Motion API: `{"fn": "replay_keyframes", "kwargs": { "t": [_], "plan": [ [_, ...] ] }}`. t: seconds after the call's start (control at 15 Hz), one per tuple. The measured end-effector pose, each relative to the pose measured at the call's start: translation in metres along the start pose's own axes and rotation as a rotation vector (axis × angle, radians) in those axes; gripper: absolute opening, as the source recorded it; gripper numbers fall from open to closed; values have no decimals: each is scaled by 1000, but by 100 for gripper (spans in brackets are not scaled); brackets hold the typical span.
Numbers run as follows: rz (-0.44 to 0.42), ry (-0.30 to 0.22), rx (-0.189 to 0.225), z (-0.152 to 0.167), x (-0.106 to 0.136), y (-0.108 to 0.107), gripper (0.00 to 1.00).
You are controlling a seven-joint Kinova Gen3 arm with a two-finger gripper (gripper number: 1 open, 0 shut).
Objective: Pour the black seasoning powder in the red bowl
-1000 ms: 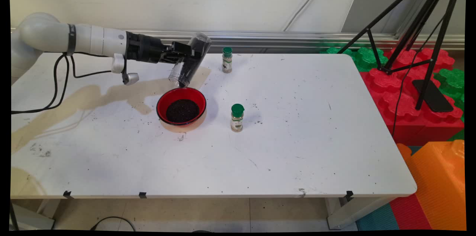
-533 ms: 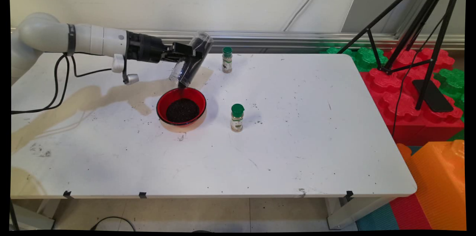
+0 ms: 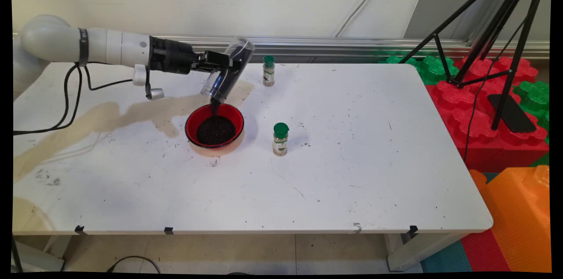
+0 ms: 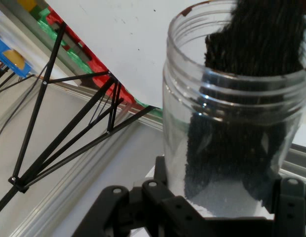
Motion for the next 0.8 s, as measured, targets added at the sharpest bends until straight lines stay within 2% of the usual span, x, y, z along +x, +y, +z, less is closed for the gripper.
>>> {"fn": "replay_keyframes", "kwargs": {
  "t": [0.8],
  "plan": [
    [28, -4, 19, -2, 2, -10, 0]
  ]
}}
